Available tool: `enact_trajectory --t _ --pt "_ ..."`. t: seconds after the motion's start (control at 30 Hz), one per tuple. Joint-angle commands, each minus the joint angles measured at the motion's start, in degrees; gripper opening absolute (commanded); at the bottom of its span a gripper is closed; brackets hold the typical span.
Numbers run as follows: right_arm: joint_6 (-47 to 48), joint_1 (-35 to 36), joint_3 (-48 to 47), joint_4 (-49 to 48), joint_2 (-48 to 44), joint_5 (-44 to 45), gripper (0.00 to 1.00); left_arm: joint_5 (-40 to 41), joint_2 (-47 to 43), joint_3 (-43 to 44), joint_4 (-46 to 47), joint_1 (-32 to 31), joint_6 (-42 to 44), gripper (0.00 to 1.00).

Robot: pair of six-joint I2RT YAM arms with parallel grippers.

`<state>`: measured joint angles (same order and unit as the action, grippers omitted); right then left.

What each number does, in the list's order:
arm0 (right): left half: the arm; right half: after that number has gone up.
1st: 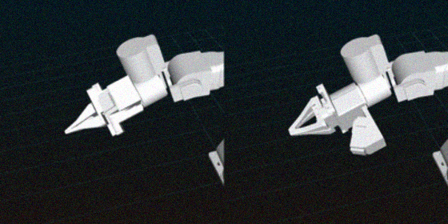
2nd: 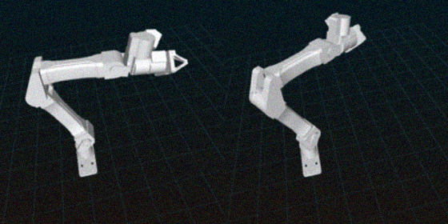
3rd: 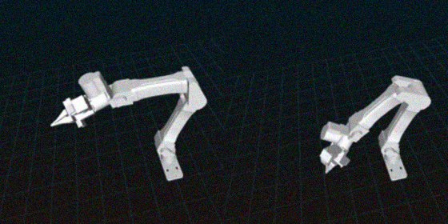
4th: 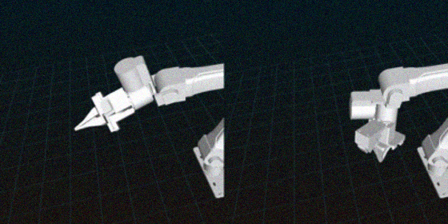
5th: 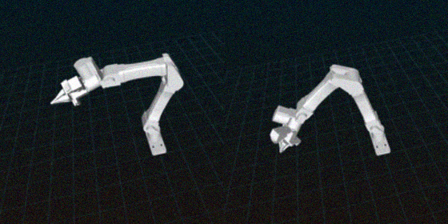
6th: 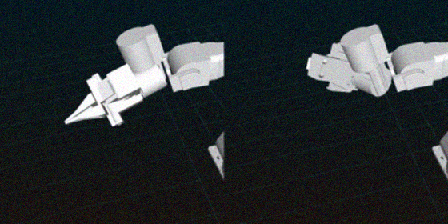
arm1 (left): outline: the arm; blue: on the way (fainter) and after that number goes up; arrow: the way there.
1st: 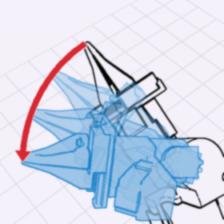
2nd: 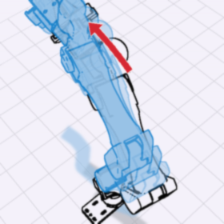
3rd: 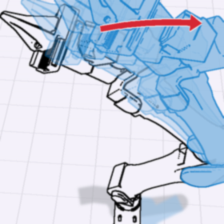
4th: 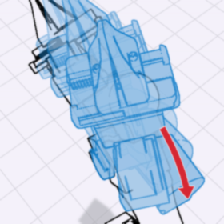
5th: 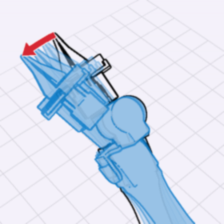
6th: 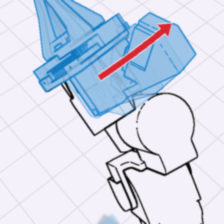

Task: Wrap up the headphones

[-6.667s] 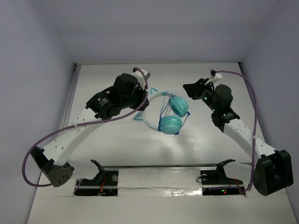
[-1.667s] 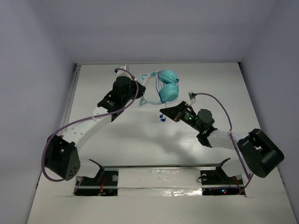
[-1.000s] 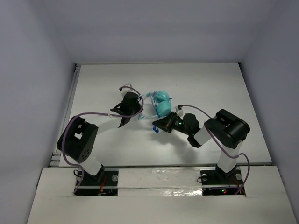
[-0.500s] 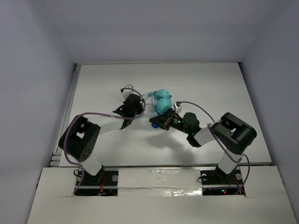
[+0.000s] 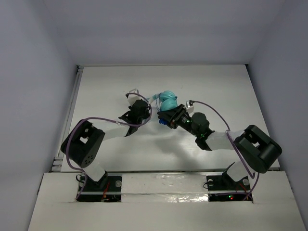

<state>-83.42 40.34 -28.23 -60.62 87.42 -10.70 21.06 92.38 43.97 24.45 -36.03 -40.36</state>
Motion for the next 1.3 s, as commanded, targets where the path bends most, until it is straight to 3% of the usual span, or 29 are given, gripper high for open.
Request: enact_trajectory --t 0.0,0.5,0.77,0.93,1.03,1.2,1.27 --pt "-1.4 1.3 -3.6 -0.1 -2.3 3.8 0.49 5.3 -2.0 -1.4 1.8 -1.1 1.2 0.0" --pt "-15.2 1.9 -9.9 13.8 3.7 9.3 0.58 22.3 -2.6 -3.3 1.8 -8.4 4.9 0.0" --pt "-24.3 1.9 -16.4 16.9 8.7 3.1 0.58 29.6 -3.3 -3.3 3.8 -11.3 7.3 0.0" --pt "-9.5 2.4 -25.2 46.8 0.8 12.1 0.58 30.0 -4.8 -4.7 5.9 -11.3 8.1 0.0" --pt "1.1 2.4 -35.5 67.1 3.5 15.4 0.74 28.9 -4.8 -4.9 6.7 -11.3 7.9 0.0" --pt "1.7 6.1 -37.0 71.5 0.9 21.0 0.85 27.5 -5.5 -5.1 7.3 -11.3 7.2 0.0" --pt "6.1 6.1 -41.2 79.6 3.4 24.1 0.88 27.1 -6.2 -5.3 7.5 -11.3 7.1 0.0"
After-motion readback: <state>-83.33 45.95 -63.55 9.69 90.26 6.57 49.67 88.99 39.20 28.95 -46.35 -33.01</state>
